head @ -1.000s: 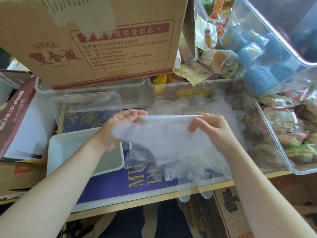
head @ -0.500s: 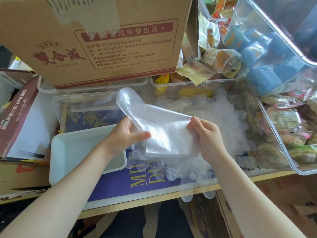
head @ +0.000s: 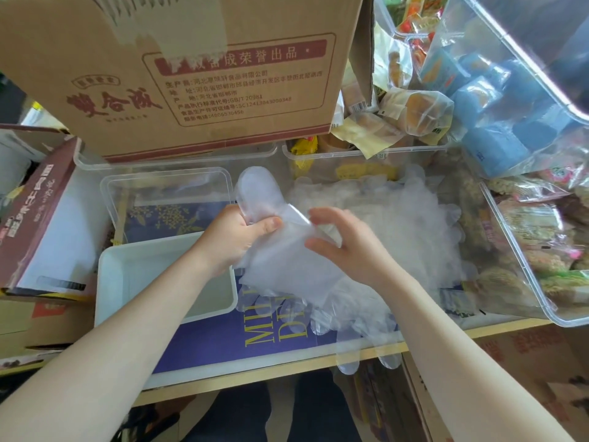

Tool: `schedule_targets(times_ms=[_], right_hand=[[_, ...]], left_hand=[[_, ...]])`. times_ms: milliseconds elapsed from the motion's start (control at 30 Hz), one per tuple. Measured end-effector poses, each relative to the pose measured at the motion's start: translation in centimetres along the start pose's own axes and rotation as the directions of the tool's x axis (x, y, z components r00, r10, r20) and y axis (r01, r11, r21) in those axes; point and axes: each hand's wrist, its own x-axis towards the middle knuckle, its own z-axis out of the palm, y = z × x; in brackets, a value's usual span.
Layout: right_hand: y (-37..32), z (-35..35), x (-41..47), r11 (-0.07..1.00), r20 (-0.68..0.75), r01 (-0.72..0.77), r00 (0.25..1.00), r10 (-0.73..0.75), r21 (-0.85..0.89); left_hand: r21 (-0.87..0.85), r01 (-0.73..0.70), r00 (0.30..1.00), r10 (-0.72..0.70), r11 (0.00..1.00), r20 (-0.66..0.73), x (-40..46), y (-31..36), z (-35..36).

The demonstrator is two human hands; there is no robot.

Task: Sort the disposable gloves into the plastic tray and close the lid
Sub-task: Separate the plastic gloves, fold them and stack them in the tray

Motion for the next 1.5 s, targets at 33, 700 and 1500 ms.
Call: schedule_targets(times_ms=[33,700,1500], right_hand=[[-0.6,0.3,0.3,0.999,0.049,-0.018,0.999,0.016,0.045],[-2.0,1.2,0.4,0.831,0.184,-0.142,0.982,0.049,0.538],[-5.1,3.7,3.5,0.894,0.306,-0.075,0.949,-0.072,0.442]], left_hand=[[-0.006,-0.009,1.0,0.009,1.0,0.022,0.0,0.2,0.1],[0.417,-0.238,0.971,0.224,0.877,0.082,-0.8,-2.2,2.3],[-0.104,0.034,0.986,-0.017,0.994,0.165,-2.9,-1.1,-4.4]])
